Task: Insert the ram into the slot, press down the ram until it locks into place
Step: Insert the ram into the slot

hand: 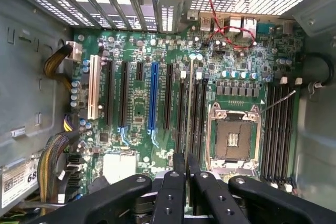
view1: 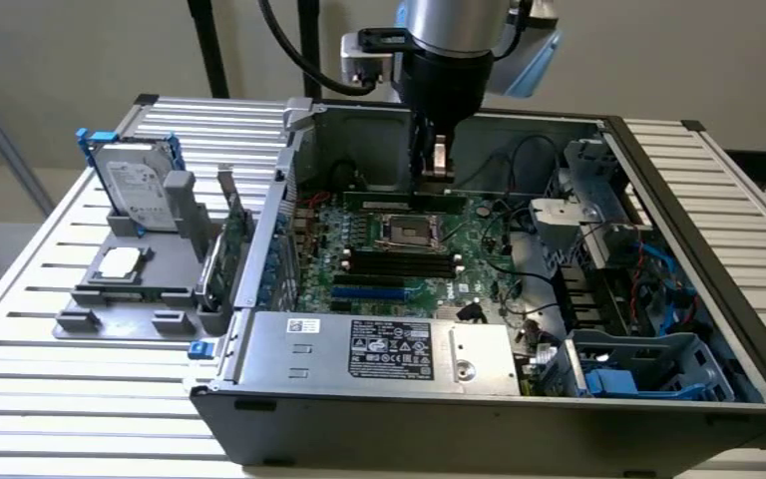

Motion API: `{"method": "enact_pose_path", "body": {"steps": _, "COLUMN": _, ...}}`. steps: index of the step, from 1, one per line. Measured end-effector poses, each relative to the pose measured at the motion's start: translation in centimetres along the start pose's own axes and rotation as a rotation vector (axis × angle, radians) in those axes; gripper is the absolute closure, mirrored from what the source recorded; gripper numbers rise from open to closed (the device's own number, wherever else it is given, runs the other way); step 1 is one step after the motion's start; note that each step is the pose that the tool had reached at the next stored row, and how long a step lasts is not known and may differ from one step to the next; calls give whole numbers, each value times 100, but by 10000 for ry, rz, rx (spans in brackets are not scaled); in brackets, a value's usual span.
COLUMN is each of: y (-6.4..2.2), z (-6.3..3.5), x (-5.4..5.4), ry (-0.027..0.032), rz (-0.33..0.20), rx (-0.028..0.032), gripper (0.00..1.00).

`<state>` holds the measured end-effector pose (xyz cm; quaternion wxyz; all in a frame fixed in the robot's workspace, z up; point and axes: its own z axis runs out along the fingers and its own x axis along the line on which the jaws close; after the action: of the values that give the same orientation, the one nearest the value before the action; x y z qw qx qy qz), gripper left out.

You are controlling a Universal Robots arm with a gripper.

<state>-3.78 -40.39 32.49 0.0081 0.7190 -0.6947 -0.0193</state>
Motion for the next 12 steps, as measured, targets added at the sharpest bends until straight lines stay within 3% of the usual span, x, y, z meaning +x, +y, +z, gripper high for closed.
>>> {"method": "enact_pose_path", "body": {"steps": 12, "y": -70, "z": 218, "x": -31, "ry": -1, "rz": -3, "rx": 0, "gripper": 87}}
